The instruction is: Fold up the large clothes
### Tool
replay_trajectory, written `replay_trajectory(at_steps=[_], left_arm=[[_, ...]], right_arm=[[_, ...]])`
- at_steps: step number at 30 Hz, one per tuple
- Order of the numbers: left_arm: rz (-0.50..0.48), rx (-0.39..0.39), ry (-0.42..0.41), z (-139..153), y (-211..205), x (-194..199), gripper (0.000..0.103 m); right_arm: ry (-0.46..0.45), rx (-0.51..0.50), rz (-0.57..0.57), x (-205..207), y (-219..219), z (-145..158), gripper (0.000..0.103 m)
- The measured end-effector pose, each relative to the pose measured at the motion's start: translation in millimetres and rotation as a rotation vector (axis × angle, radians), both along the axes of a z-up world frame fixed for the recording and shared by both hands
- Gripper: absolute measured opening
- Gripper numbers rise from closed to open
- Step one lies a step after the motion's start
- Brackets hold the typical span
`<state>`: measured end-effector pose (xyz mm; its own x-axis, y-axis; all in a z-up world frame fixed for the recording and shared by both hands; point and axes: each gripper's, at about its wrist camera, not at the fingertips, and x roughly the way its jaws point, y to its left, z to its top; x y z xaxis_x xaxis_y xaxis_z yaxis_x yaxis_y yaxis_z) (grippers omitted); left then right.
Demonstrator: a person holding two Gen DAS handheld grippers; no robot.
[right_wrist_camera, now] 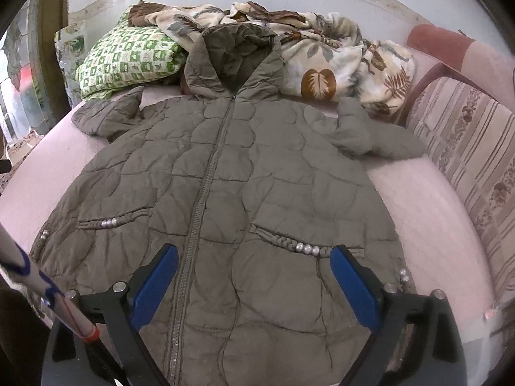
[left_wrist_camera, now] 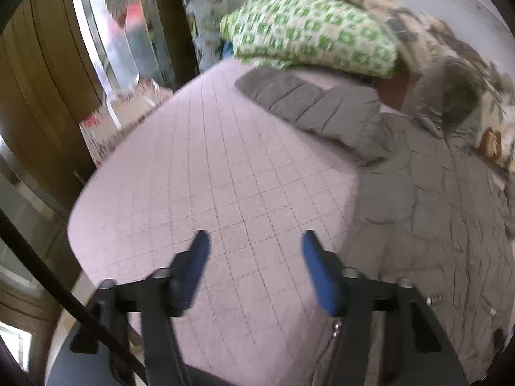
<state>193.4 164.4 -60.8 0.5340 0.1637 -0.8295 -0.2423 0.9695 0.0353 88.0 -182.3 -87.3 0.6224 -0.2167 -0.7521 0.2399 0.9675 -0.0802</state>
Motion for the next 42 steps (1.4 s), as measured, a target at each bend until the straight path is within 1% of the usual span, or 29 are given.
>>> replay_trajectory(at_steps=[2,3,5,8,10,16,19,23,26,31,36,38,41,42], left_arm=[[0.031,-0.048,0.026,-9,12,15,0.048],[0.048,-0.068,0.036,-14,19,22,0.048],[0.073,-0.090,0.053,-22,28,36,0.048],[0.081,-0.104,0.071,-32,34,58,0.048],[0.090,-0.127,0.083,-38,41,78,0.048],[0.118,-0.192,0.089,-54,42,133,0.048],[0.129,-0.201,0.092,-61,42,159,0.048],[0.136,-0.237,0.096,-70,43,190,0.048],[0.158,-0.266,0.100,-77,44,216,0.048],[0.177,-0.345,0.107,-87,45,252,0.048],[0.217,-0.453,0.091,-97,60,284,0.056],[0.234,-0.513,0.084,-103,67,298,0.062],[0.230,-0.562,0.087,-112,71,315,0.063],[0.225,-0.591,0.090,-117,73,322,0.063]], right_arm=[[0.010,0.009,-0.015,5,-3,-4,0.098],[0.013,0.012,-0.019,6,-5,-5,0.098],[0.021,0.016,-0.033,11,-8,-9,0.098],[0.032,0.022,-0.051,14,-12,-14,0.098],[0.040,0.022,-0.061,17,-15,-17,0.098],[0.065,0.033,-0.089,25,-23,-28,0.098],[0.063,0.041,-0.097,27,-26,-31,0.098],[0.066,0.047,-0.104,32,-29,-35,0.098],[0.069,0.053,-0.112,36,-32,-39,0.098],[0.069,0.053,-0.124,45,-39,-43,0.098],[0.081,0.042,-0.136,53,-45,-50,0.098],[0.090,0.038,-0.143,55,-49,-54,0.098],[0.106,0.040,-0.153,58,-54,-60,0.098],[0.111,0.042,-0.158,59,-56,-62,0.098]])
